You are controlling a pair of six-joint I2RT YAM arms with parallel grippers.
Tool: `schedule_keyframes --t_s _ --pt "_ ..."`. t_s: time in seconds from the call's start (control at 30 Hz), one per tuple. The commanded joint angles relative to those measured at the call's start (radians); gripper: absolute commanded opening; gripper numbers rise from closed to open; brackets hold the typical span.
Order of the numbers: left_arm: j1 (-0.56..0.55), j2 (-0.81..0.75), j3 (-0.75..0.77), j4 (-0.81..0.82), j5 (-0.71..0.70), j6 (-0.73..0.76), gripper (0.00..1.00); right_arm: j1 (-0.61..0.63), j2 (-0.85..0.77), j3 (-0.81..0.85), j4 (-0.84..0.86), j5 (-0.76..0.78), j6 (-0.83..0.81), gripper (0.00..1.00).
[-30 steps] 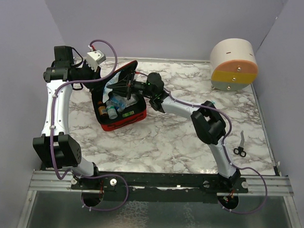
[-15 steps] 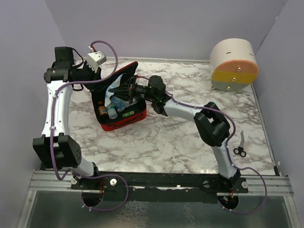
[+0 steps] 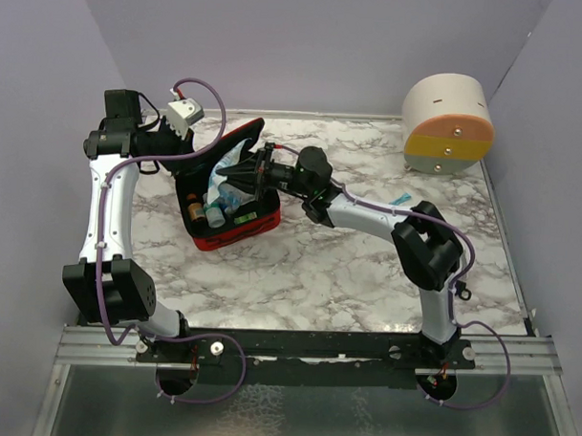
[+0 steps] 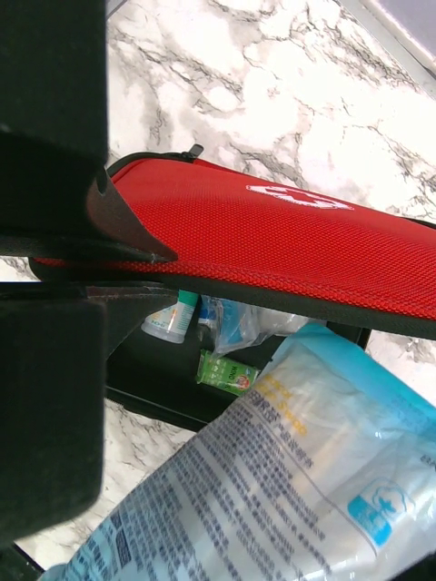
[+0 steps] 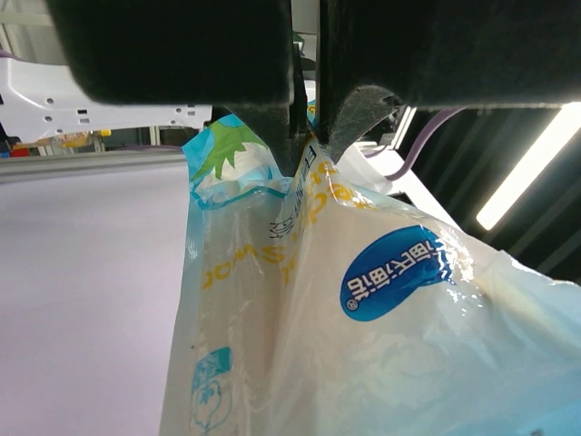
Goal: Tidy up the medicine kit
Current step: Place the medical item at the medicine box.
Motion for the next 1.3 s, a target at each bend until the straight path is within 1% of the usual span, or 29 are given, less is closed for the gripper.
schedule_keyframes --t_s 0.0,0.27,0.63,0.93,1.27 --pt "0.003 -0.01 -0.017 -0.005 -0.05 0.012 0.0 0.008 0.059 0.064 0.047 0.037 0.192 0.01" --pt "0.003 -0.006 -0.016 -0.006 -0.033 0.004 0.0 0.008 0.117 0.111 0.076 0.053 0.206 0.01" --pt "0.003 -0.006 -0.017 -0.006 -0.04 0.006 0.0 0.008 0.14 0.18 0.067 0.055 0.21 0.01" --pt "0.004 -0.016 -0.017 -0.007 -0.04 0.001 0.0 0.008 0.237 0.257 0.094 0.054 0.221 0.01" --pt "0.003 -0.018 -0.02 -0.015 -0.039 0.007 0.0 0.005 0.26 0.245 0.125 0.088 0.238 0.01"
